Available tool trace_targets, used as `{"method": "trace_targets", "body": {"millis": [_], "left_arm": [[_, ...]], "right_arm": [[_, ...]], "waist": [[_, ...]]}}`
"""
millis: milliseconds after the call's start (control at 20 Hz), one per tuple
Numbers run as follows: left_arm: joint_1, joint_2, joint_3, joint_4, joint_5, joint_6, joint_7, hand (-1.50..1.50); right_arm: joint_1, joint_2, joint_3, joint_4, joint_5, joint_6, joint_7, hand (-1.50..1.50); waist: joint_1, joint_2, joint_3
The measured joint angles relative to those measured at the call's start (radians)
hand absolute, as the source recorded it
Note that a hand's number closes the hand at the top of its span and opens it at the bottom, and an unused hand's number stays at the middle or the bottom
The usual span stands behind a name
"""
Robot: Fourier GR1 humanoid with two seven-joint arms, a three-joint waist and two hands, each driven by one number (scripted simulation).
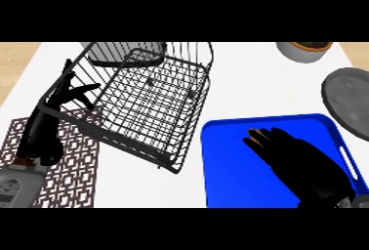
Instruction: Pick the croissant from the tray and place it in the tiered basket
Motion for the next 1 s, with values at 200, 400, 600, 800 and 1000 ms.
{"method": "trace_targets", "body": {"millis": [200,400,600,800,1000], "left_arm": [[-0.005,-0.020,0.012,0.009,-0.012,0.016,-0.040,0.00],[-0.003,-0.030,0.024,0.017,-0.018,0.022,-0.071,0.00],[-0.002,-0.043,0.034,0.025,-0.023,0.031,-0.095,0.00],[0.005,-0.063,0.051,0.020,0.015,0.023,-0.126,0.00],[0.003,-0.068,0.057,0.020,0.028,0.007,-0.133,0.00]], "right_arm": [[-0.001,0.001,0.009,0.037,0.033,0.010,-0.004,-1.50],[0.019,-0.019,0.033,0.063,0.064,0.026,-0.021,-1.50],[0.013,-0.024,0.026,0.089,0.078,0.035,-0.039,-1.50],[0.017,-0.039,-0.011,0.103,0.102,-0.013,-0.077,-1.50],[0.016,-0.020,-0.028,0.138,0.136,-0.065,-0.101,-1.50]], "waist": [[0.004,0.002,-0.004],[0.002,0.001,-0.005],[0.002,0.000,-0.004],[-0.001,-0.002,-0.009],[0.003,-0.001,-0.010]]}}
